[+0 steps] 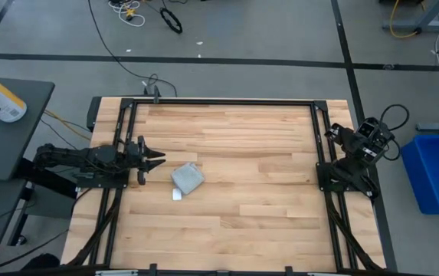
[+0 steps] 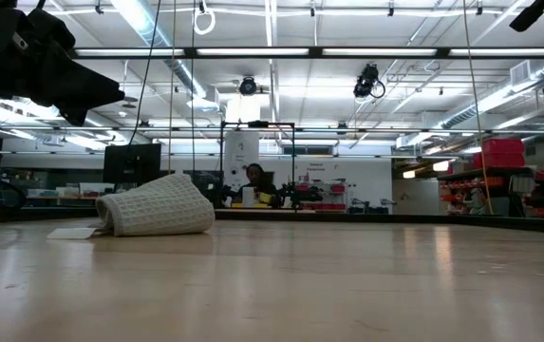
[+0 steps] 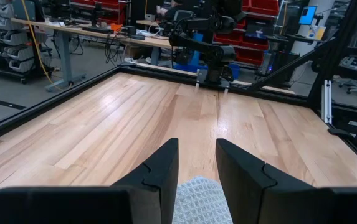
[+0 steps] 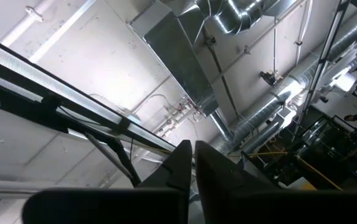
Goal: Fold microfiber towels
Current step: Return to Home Position
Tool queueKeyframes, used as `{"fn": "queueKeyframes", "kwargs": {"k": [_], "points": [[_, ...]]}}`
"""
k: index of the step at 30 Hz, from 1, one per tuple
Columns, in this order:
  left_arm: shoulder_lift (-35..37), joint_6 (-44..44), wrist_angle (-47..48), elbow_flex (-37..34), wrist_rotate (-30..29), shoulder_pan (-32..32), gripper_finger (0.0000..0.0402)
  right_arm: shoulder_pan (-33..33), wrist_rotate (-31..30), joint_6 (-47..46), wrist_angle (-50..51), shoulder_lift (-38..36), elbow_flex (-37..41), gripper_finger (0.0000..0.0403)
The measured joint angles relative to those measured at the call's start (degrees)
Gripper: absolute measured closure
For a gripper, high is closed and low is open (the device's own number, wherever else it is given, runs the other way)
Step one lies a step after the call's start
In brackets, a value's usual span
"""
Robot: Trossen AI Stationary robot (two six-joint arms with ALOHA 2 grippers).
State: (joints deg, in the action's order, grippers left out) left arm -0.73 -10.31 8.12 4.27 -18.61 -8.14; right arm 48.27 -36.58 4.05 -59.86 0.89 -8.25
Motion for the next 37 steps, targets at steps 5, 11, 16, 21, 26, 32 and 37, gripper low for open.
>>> {"fn": "queueKeyframes", "kwargs": {"k": [5,11,16,21,26,32,37], "points": [[0.00,0.00,0.00,0.02,0.00,0.00,0.0287,0.00,0.00,0.00,0.00,0.00,0.00,0.0393],[0.00,0.00,-0.02,0.02,0.00,0.00,0.0287,-0.01,0.00,0.00,0.01,0.00,0.00,0.0386],[0.00,0.00,0.00,0.02,0.00,0.00,0.0287,0.00,0.01,0.00,0.01,0.00,0.00,0.0347],[0.00,0.00,0.00,0.02,0.00,0.00,0.0287,-0.01,0.01,0.00,0.00,0.00,0.00,0.0308],[0.00,0.00,0.00,0.02,0.00,-0.02,0.0287,0.00,0.00,0.00,0.00,0.00,0.00,0.0273],[0.00,0.00,0.00,0.02,0.00,-0.01,0.0287,0.00,0.00,0.00,0.00,0.00,-0.02,0.0240],[0.00,0.00,0.00,0.02,0.00,0.00,0.0287,-0.01,0.01,0.00,0.01,0.00,-0.02,0.0223]]}}
